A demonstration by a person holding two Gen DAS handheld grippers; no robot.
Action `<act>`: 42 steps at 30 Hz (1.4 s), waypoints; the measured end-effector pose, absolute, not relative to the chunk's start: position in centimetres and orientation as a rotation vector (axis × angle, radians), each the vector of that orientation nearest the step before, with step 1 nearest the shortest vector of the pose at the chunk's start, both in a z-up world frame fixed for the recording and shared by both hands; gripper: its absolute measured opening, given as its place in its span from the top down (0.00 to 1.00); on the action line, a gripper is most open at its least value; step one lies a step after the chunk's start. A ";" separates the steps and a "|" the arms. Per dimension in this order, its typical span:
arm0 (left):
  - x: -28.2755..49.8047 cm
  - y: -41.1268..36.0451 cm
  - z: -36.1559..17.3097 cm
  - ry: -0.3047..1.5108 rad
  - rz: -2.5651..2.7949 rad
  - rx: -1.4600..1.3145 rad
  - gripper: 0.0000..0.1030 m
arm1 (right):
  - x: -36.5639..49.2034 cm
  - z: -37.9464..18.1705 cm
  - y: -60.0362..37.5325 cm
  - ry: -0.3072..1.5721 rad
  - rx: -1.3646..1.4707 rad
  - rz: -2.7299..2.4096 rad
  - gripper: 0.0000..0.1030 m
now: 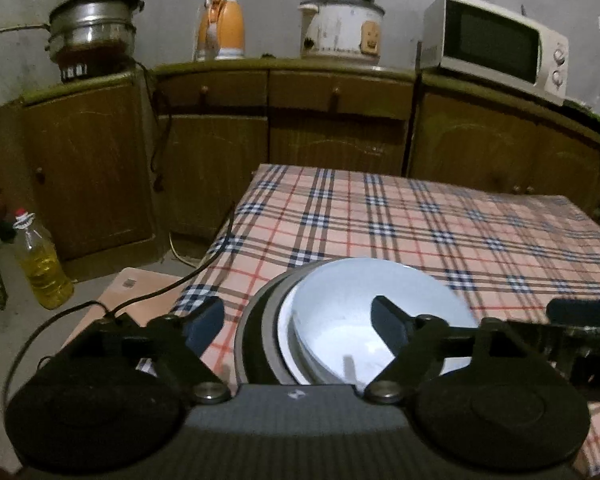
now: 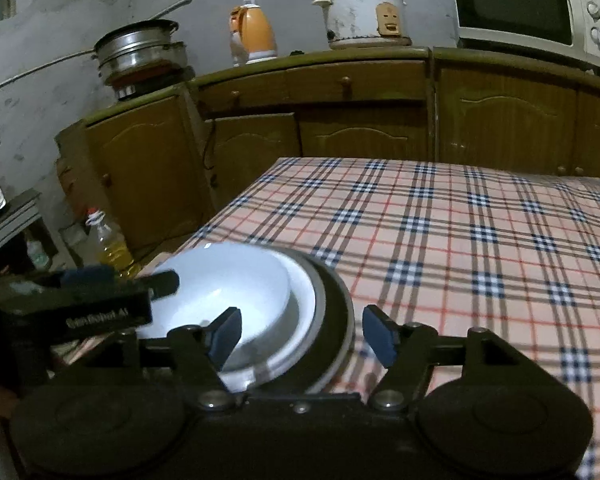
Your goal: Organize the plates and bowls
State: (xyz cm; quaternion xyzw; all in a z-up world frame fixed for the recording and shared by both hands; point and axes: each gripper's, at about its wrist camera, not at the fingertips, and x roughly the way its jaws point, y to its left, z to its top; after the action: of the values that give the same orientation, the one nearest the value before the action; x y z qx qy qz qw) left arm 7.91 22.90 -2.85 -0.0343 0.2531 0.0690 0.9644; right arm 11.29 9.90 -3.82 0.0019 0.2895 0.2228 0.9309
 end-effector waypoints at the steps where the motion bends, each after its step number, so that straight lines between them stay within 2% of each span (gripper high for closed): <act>1: 7.2 22.7 -2.6 0.511 0.143 -0.074 0.12 | 10.6 -3.8 9.6 0.597 -0.008 0.453 0.22; 4: 4.9 21.8 -2.0 0.497 0.157 -0.082 0.00 | 8.6 -3.8 8.6 0.608 -0.025 0.442 0.22; 17: 0.0 18.0 -2.1 0.519 0.142 -0.068 0.00 | 2.2 -3.6 6.8 0.639 -0.050 0.467 0.22; 42: -1.8 16.4 -1.8 0.485 0.197 -0.033 0.00 | 0.9 -3.2 5.7 0.648 -0.043 0.478 0.22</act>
State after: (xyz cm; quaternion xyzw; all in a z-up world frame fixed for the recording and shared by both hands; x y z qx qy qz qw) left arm -1.78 16.45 -1.78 -0.0161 0.2399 0.0972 0.9658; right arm 0.90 5.72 -3.21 -0.0210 0.3153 0.2324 0.9199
